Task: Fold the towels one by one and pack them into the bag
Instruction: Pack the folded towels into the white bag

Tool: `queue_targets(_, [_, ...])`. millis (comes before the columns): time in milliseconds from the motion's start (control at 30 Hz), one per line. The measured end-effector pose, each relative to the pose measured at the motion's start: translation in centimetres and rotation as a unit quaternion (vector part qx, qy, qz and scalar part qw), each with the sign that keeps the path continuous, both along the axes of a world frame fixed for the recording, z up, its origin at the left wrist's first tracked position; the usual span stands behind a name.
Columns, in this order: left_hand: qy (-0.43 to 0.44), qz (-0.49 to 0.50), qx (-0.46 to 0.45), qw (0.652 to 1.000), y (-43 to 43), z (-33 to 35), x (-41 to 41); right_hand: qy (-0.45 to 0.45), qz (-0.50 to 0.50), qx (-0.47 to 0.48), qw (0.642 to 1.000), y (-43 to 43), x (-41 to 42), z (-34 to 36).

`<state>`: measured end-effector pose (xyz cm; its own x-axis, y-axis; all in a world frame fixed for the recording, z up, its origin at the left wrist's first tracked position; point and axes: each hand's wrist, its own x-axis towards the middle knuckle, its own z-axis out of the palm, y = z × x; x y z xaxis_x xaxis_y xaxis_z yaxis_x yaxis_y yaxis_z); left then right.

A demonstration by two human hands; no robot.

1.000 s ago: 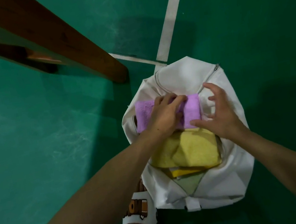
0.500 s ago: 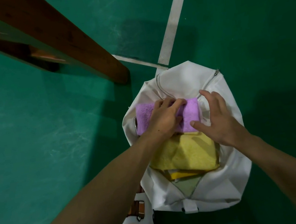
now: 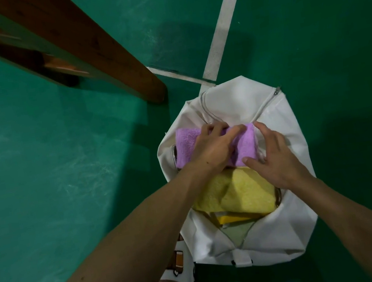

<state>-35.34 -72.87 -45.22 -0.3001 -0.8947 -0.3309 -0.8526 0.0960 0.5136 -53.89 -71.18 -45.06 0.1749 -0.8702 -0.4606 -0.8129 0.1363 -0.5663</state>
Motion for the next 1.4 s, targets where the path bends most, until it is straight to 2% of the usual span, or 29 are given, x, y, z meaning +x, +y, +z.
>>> queue_targets(67, [-0.015, -0.022, 0.001, 1.0, -0.1, 0.0, 0.1, 0.012, -0.002, -0.015, 1.0, -0.2, -0.1, 0.5])
queue_targets(167, [-0.039, -0.057, 0.013, 0.997, -0.4, 0.4, 0.1, -0.023, -0.014, -0.058, 0.998, -0.3, -1.0, 1.2])
queue_targets(400, [-0.091, -0.151, 0.044, 0.983, -2.5, 2.1, -0.9, -0.056, -0.041, -0.083, 0.994, -0.4, -1.2, 2.7])
queue_targets(533, [-0.007, -0.116, 0.153, 0.981, -3.8, 1.6, -1.6, -0.068, -0.068, -0.056, 0.994, -0.3, -0.5, 1.4])
queue_targets(667, [0.021, -0.125, 0.224, 0.966, -5.0, 2.0, -1.5, -0.084, -0.077, -0.014, 0.993, -1.1, -0.1, 0.2])
queue_targets(767, [0.02, -0.144, 0.226, 0.963, -5.2, 1.8, -1.1, -0.11, -0.076, 0.011, 0.991, -1.7, 0.2, 0.1])
queue_targets(867, [0.008, -0.142, 0.221, 0.965, -4.6, 1.1, -1.1, -0.149, -0.11, -0.006, 0.983, -1.5, 0.3, 0.3])
queue_targets(967, [0.024, -0.153, 0.244, 0.957, -5.1, 1.9, -1.2, -0.168, -0.157, -0.065, 0.971, -1.3, 0.4, 0.8])
queue_targets(1133, [-0.005, -0.199, 0.224, 0.954, -4.5, 2.5, -1.6, -0.232, -0.226, -0.096, 0.941, -2.0, 0.7, 1.7])
queue_targets(1233, [0.022, -0.184, 0.26, 0.948, -4.6, 2.5, -1.0, -0.263, -0.275, -0.101, 0.919, -2.4, 0.8, 2.2])
queue_targets(1400, [0.038, -0.179, 0.285, 0.941, -4.8, 3.0, -0.9, -0.286, -0.388, -0.181, 0.857, -3.3, 0.5, 2.2])
